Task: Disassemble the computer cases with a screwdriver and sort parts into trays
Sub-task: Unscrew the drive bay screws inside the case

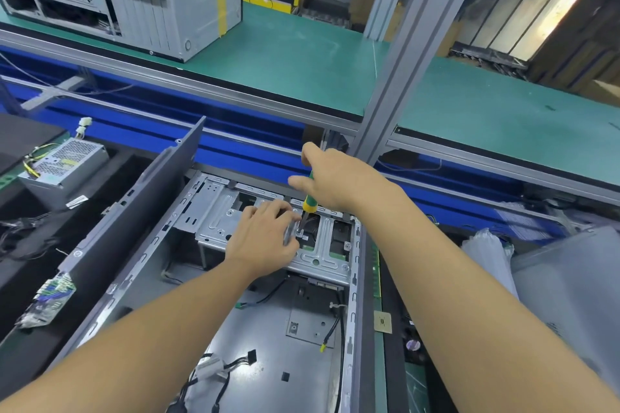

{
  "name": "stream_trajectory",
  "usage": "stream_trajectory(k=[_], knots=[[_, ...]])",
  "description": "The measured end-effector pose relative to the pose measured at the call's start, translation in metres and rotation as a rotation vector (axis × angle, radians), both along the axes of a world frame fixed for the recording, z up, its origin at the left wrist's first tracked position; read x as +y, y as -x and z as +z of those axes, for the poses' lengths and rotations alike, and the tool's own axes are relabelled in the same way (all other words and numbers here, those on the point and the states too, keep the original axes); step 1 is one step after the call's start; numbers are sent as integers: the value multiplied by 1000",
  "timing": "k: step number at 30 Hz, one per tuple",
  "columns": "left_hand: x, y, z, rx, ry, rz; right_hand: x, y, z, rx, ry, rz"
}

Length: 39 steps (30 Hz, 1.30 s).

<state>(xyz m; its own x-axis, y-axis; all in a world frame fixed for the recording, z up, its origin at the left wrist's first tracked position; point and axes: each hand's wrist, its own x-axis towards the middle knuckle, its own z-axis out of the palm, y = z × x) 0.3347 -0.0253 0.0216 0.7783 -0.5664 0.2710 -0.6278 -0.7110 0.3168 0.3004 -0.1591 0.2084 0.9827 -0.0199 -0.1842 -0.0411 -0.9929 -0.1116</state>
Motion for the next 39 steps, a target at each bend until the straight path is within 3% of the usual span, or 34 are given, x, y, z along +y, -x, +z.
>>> stream_trajectory(k=[6, 15, 22, 25, 30, 39], knots=[[0, 2, 5, 20, -14, 0, -11, 5, -5, -119, 279, -77], [0, 2, 3, 11, -9, 5, -8, 2, -11, -27, -73, 106], [-1, 1, 2, 4, -5, 1, -5, 4, -3, -21, 5, -34], [0, 2, 1, 0, -3, 2, -3, 3, -5, -96, 153, -46], [-1, 2, 1, -7, 18, 19, -5, 1, 2, 12, -60, 91], [-1, 2, 1, 21, 9, 16, -12, 1, 2, 21, -77, 42]])
